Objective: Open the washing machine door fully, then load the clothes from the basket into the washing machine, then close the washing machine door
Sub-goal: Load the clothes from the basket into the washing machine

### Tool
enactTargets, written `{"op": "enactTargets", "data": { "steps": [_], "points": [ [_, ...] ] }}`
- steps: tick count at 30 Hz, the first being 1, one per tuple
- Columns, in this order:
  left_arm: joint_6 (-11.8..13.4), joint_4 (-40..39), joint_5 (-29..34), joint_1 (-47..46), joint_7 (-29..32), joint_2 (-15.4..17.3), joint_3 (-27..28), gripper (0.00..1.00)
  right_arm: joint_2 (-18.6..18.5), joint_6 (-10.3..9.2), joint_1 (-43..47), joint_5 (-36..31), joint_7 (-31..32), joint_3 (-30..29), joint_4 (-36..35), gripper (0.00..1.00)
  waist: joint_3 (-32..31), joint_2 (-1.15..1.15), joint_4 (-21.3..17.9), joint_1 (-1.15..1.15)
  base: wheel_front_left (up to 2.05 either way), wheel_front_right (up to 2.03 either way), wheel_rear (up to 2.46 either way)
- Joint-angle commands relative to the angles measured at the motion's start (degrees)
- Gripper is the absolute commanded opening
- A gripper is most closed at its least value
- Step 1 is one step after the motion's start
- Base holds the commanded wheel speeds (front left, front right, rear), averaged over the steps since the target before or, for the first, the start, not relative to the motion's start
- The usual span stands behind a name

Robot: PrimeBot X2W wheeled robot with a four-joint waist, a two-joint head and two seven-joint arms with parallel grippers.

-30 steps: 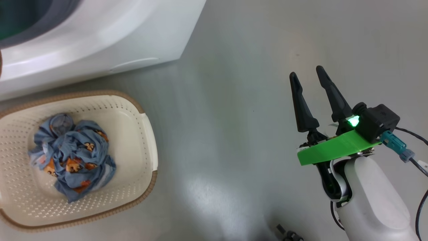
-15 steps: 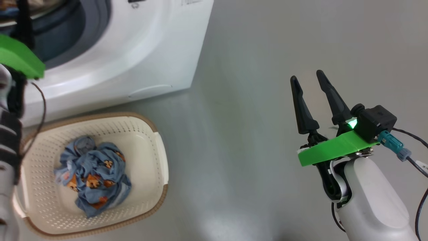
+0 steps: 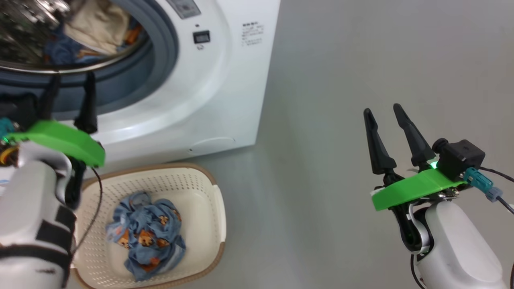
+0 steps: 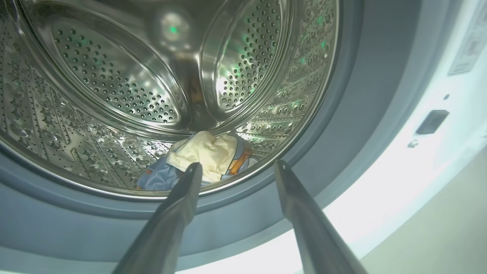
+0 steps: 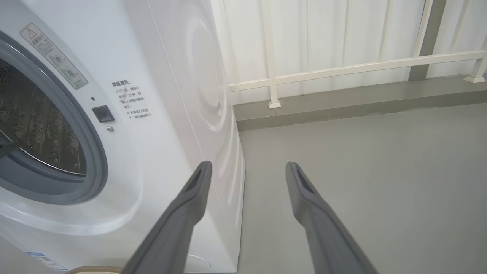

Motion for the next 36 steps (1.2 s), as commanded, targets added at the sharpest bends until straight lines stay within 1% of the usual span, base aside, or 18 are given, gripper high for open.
{"op": "enactTargets", "data": {
  "steps": [1, 9, 16, 25, 32, 36],
  "points": [
    [0.3, -2.9, 1.0, 2.0, -0.4, 2.0, 2.0, 1.00, -0.6, 0.32, 1.1, 0.6, -0.5, 0.7, -0.9, 1.00, -4.2, 0.00, 3.1, 0.01, 0.00, 0.00, 0.00],
    [1.2, -10.3, 2.7, 11.2, -0.4, 0.9, 4.9, 1.00, -1.9, 0.32, 2.9, 1.5, -0.5, 0.9, 0.1, 1.00, -8.7, 0.00, 5.3, 0.01, 0.00, 0.00, 0.00],
    [2.2, -16.6, 3.2, 18.7, -0.4, -1.2, 7.5, 1.00, -3.0, 0.32, 4.7, 2.1, -0.5, 0.7, 0.5, 1.00, -11.4, 0.00, 6.8, 0.01, 0.00, 0.00, 0.00],
    [3.3, -22.8, 4.4, 26.3, -0.4, -3.0, 9.0, 1.00, -3.9, 0.32, 6.2, 2.7, -0.5, 0.5, 0.6, 1.00, -13.7, 0.00, 8.7, 0.01, 0.00, 0.00, 0.00],
    [4.1, -27.5, 4.9, 31.9, -0.4, -3.3, 10.6, 1.00, -4.1, 0.32, 7.0, 2.9, -0.5, 0.6, 0.7, 1.00, -14.8, 0.00, 9.6, 0.01, 0.00, 0.00, 0.00],
    [4.1, -29.5, 4.9, 34.2, -0.4, -3.7, 11.3, 1.00, -4.3, 0.32, 7.3, 3.0, -0.5, 0.7, 0.6, 1.00, -15.2, 0.00, 9.8, 0.01, 0.00, 0.00, 0.00]
  ]
}}
